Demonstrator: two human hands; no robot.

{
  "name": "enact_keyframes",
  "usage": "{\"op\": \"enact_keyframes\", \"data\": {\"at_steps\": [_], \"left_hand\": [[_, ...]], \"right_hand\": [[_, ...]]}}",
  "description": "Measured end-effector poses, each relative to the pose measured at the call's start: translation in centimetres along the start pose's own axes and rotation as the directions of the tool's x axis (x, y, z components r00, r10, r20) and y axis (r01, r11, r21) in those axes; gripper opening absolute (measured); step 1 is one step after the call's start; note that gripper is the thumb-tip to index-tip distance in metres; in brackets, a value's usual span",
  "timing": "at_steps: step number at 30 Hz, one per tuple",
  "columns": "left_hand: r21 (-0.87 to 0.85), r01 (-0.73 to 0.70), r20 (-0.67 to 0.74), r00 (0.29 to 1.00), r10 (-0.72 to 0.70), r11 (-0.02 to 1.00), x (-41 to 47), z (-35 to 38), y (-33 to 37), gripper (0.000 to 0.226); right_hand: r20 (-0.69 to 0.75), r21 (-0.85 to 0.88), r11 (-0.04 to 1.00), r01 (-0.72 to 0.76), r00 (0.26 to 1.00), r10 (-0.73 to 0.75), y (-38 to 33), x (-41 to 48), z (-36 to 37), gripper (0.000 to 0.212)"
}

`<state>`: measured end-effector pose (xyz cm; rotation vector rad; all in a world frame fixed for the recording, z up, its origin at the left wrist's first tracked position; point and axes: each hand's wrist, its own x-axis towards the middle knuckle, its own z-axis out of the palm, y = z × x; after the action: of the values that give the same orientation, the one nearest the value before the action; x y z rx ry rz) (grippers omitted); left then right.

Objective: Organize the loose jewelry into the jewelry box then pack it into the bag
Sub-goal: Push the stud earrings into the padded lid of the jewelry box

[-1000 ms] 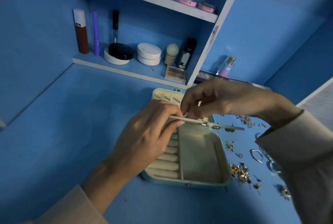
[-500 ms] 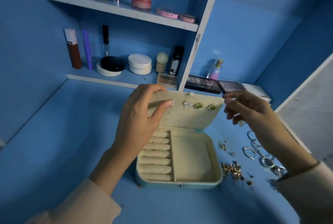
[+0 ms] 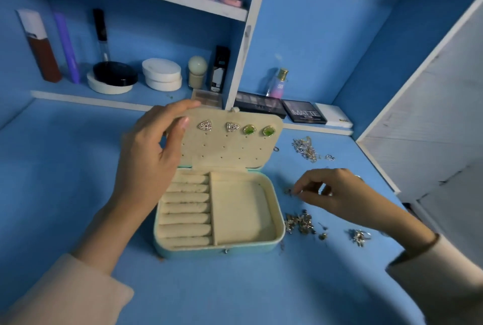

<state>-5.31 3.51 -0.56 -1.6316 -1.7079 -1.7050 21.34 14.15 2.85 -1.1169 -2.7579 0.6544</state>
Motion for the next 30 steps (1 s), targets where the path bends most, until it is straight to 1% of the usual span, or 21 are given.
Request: {"op": "enact_keyframes", "data": {"at_steps": [7,11,16,20,24,28,30], "left_hand": [[0.016,0.013,0.014,1.0,-0.013,1.0,-0.1,-0.1,0.1,0.027],[0.02,0.02,0.031,0.999,-0.021,1.0,-0.2,-0.1,0.1,0.027],[0.015,0.023,0.037,0.999,-0.023,1.0,-0.2,-0.1,0.0,0.027],[0.019,0.034,0.042,0.999,-0.035,0.999,-0.2,-0.2,0.1,0.027],[0.003,0.056,0.037,0.998,-0.056,0.998,-0.1,-0.2,0.0,0.027],[-0.001,0.053,0.04,0.998,-0.053,0.999,-0.1,-0.2,0.1,0.027],[0.004,0.053,0.042,0.998,-0.053,0.999,-0.2,-0.2,0.1,0.027]], "right_hand": [[0.116,-0.052,0.986,0.156,0.982,-0.149,0.4,-1.1,-0.1,0.015],[0.154,-0.12,0.97,0.211,0.969,-0.192,0.2,-1.1,0.4,0.02],[0.171,-0.217,0.955,0.202,0.971,-0.167,0.3,-1.0,0.4,0.021],[0.097,-0.273,0.947,0.167,0.985,-0.146,0.4,-1.1,0.4,0.015],[0.109,-0.274,0.95,0.148,0.987,-0.122,0.4,-1.4,0.0,0.015],[0.144,-0.264,0.957,0.124,0.986,-0.088,0.7,-1.7,-0.5,0.023],[0.156,-0.229,0.966,0.122,0.984,-0.088,0.7,-1.9,-0.7,0.025]]}}
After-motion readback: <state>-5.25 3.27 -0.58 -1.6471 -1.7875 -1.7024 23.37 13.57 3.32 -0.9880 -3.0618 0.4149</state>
